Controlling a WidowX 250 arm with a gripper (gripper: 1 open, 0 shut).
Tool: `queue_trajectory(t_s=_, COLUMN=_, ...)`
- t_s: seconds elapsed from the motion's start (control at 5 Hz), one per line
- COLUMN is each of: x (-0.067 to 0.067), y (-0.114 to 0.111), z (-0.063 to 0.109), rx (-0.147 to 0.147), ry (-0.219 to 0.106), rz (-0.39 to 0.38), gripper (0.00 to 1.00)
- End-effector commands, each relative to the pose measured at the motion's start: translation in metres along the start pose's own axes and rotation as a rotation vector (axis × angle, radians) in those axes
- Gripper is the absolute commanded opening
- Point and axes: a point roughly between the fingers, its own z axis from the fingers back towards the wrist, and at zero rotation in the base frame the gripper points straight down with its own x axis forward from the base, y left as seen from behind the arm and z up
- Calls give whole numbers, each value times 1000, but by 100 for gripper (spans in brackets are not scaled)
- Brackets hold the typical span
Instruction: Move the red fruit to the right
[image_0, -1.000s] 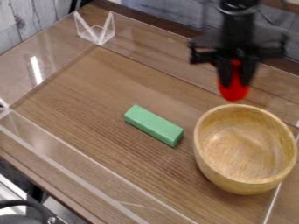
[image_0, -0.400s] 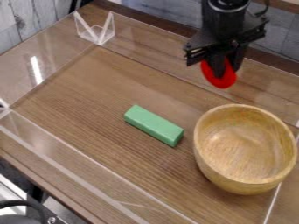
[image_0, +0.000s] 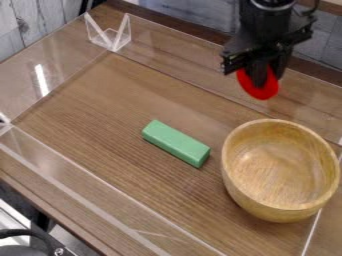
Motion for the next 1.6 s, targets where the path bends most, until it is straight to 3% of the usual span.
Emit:
queue_trajectory(t_s=0.0, x=2, y=-5, z=-3, rx=-26, ry=-24, rz=40, gripper=0)
queue_trajectory(t_s=0.4, x=-6, y=-1, z=-12, rx=-12, ry=-15, rz=77, gripper=0)
queue_trajectory(t_s=0.6, x=-6, y=2, z=-5, rx=-11, ry=-3, rz=75, gripper=0)
queue_trajectory(t_s=1.2, x=16, y=5, z=10, rx=-12, ry=20, rz=123, gripper=0)
queue_trajectory(t_s=1.4, x=17, y=-6, z=24, rx=-10, ry=26, rz=156, gripper=0)
